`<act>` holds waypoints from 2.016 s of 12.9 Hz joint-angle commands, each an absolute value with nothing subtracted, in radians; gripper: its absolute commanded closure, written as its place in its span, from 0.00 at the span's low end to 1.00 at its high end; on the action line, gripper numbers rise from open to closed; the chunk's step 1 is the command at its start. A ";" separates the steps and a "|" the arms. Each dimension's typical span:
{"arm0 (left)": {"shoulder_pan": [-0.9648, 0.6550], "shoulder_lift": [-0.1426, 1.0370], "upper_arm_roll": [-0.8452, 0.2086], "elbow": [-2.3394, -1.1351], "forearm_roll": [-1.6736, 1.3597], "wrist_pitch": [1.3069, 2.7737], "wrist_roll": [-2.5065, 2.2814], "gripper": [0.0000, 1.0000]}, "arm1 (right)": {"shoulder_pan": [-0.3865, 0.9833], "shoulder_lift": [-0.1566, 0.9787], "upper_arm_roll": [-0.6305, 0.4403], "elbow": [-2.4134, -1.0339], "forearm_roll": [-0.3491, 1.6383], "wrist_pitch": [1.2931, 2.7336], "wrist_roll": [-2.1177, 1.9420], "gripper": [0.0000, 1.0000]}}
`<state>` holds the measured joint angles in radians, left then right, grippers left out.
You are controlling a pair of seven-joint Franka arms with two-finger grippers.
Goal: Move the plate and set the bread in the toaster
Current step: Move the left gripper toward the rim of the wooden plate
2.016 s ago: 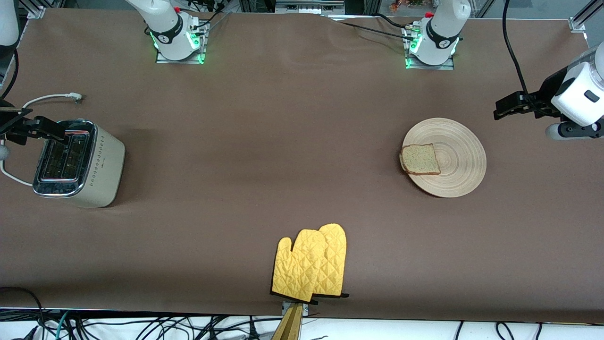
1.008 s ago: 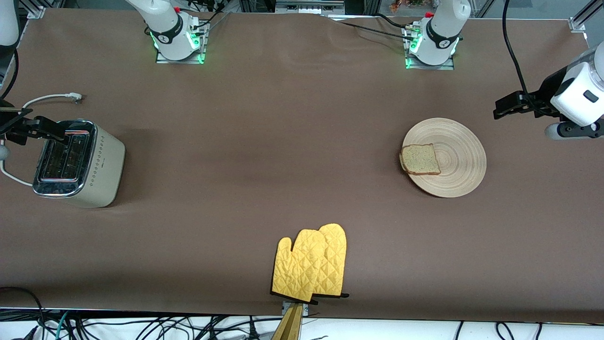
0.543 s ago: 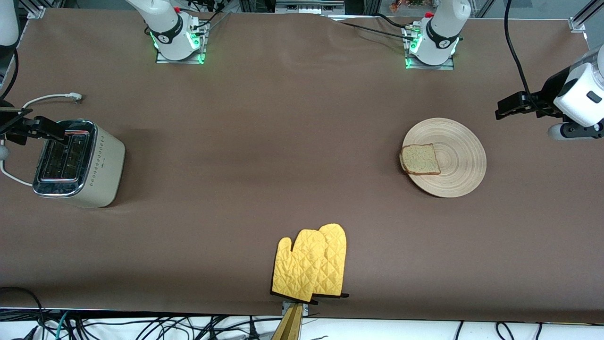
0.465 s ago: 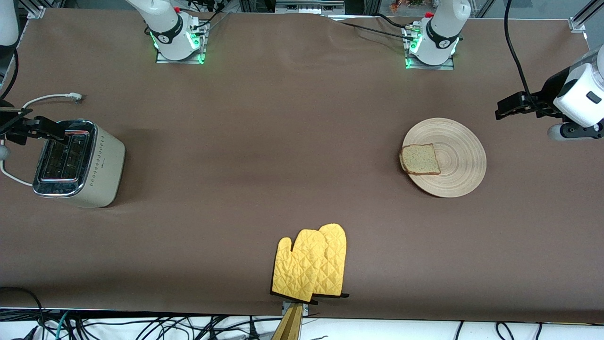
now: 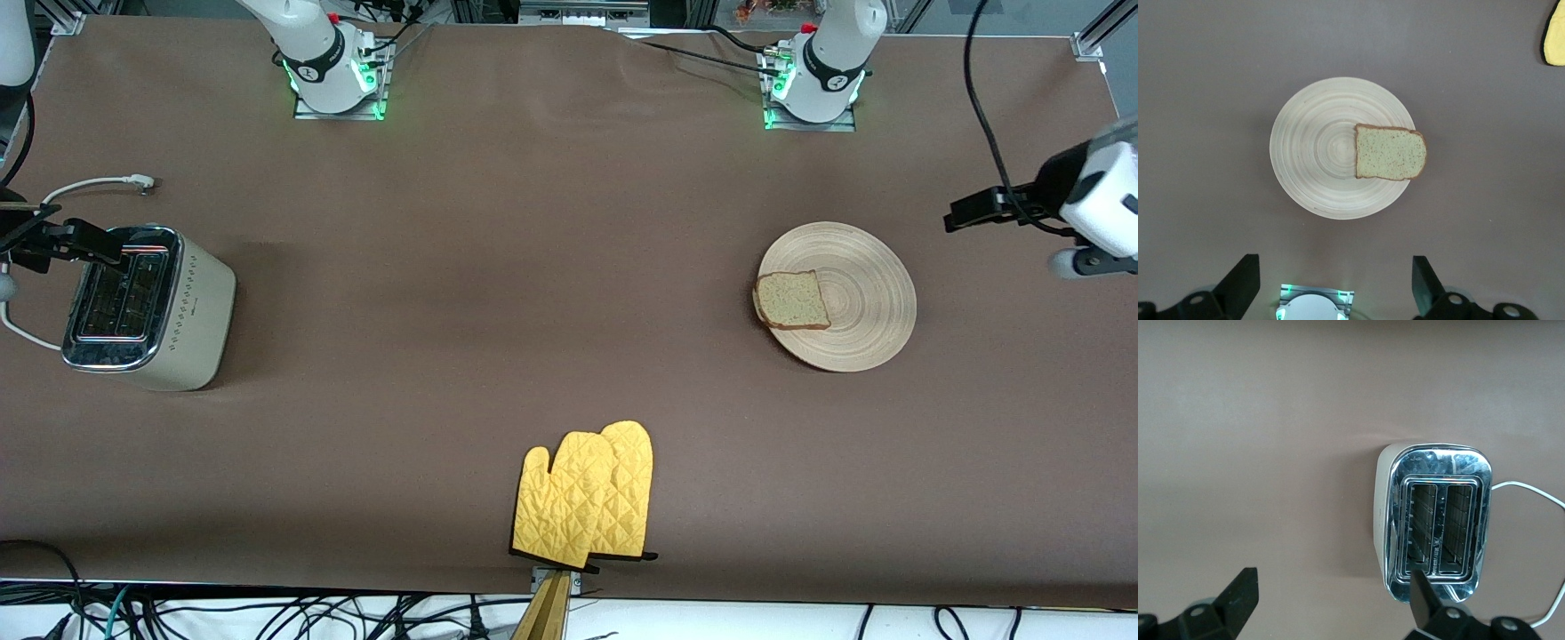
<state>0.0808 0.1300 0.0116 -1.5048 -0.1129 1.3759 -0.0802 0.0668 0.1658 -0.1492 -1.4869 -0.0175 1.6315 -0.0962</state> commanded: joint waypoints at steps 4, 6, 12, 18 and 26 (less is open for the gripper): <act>0.297 0.168 0.099 -1.647 -0.183 1.492 0.378 0.00 | 0.057 0.169 -0.146 -1.479 -0.009 1.629 -0.091 0.00; 0.349 0.221 0.116 -1.687 -0.218 1.566 0.513 0.00 | 0.057 0.169 -0.146 -1.479 -0.009 1.628 -0.091 0.00; 0.446 0.391 0.160 -1.758 -0.385 1.709 0.758 0.00 | 0.057 0.169 -0.146 -1.479 -0.006 1.628 -0.091 0.00; 0.454 0.509 0.158 -1.850 -0.549 1.792 0.845 0.00 | 0.055 0.169 -0.146 -1.479 -0.006 1.623 -0.091 0.00; 0.440 0.580 0.075 -1.905 -0.673 1.792 0.879 0.00 | 0.052 0.169 -0.146 -1.480 -0.005 1.621 -0.091 0.00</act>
